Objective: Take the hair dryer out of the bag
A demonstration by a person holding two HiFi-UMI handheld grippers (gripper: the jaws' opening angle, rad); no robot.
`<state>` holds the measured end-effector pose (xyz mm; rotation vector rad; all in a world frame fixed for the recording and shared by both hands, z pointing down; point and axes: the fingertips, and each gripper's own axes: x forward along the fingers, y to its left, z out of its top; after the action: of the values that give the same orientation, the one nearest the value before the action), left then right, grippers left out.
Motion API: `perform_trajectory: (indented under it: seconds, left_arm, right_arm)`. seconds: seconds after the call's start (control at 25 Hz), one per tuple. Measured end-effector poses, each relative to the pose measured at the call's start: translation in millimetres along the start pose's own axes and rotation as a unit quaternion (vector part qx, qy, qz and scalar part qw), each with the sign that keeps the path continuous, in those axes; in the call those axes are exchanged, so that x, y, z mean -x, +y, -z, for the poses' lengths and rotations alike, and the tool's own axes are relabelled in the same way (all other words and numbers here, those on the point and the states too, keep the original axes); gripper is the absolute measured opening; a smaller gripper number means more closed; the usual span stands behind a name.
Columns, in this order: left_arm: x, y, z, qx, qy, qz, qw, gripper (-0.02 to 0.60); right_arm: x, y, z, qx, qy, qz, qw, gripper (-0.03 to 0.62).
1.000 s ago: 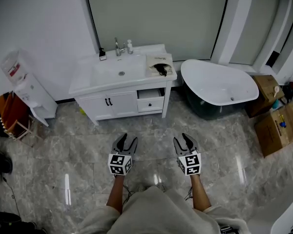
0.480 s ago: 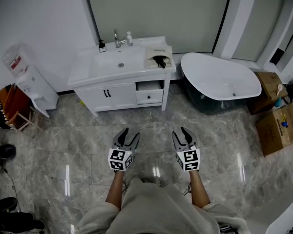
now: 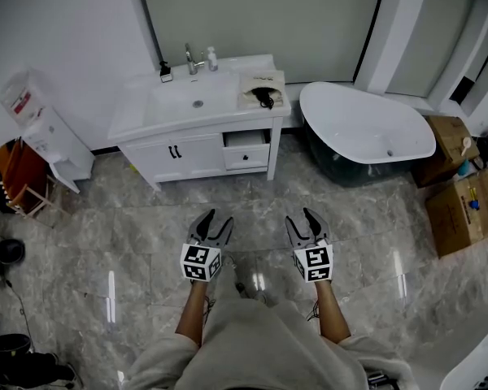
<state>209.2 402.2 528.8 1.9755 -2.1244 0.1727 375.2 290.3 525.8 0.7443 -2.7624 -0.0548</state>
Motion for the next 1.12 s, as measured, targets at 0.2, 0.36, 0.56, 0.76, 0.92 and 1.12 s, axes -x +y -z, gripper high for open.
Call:
perform_trajectory:
  seconds: [0.2, 0.36, 0.56, 0.76, 0.92, 1.12]
  left_arm:
    - [-27, 23, 0, 0.002, -0.001, 0.005, 1.0000, 0.213]
    - [-65, 52, -12, -0.001, -0.004, 0.015, 0.9999, 0.213]
    - [-119, 96, -32, -0.006, -0.006, 0.030, 0.9995, 0.213]
    - [-165, 137, -58, -0.011, -0.006, 0.052, 0.9986, 0.213]
    - [-193, 167, -71, -0.015, -0.007, 0.064, 0.9978, 0.213]
    - [-222, 209, -86, -0.017, -0.010, 0.071, 0.9973, 0.213]
  right_arm:
    - [-31, -5, 1, 0.001, 0.006, 0.006, 1.000, 0.218]
    - [-72, -16, -8, 0.003, 0.006, 0.015, 1.000, 0.230]
    - [-131, -32, -28, 0.003, 0.009, 0.031, 0.999, 0.230]
    - [-185, -47, -53, 0.006, 0.012, 0.049, 0.999, 0.231]
    - [-220, -55, -65, 0.008, 0.018, 0.064, 0.998, 0.239]
    - [-268, -56, -79, 0.008, 0.025, 0.066, 0.997, 0.250]
